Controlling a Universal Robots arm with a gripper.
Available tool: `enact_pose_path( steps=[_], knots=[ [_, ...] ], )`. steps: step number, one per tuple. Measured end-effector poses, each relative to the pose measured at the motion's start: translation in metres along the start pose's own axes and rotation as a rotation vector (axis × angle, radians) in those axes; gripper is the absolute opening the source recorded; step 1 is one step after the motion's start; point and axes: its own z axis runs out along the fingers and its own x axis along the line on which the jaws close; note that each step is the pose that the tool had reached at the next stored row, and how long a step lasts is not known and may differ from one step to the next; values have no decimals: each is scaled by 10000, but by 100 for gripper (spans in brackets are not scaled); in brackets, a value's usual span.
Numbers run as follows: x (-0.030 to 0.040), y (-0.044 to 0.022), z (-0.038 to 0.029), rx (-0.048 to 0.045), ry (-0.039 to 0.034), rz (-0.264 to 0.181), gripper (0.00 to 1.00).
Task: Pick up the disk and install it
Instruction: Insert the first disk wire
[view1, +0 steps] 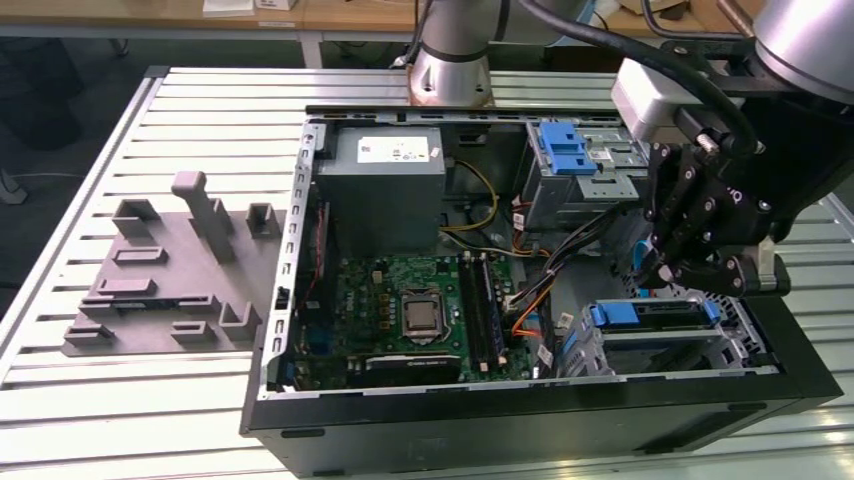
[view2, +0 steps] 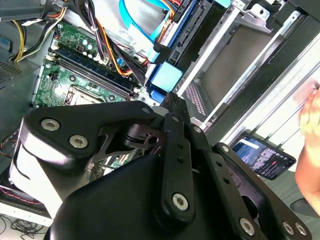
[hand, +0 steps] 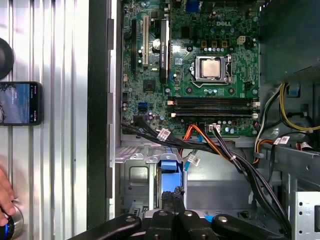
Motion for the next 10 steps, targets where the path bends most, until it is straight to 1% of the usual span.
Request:
enact_pose_path(
  steps=[10],
  knots=[
    [0, -2, 3, 0, 0, 1, 11]
  ],
)
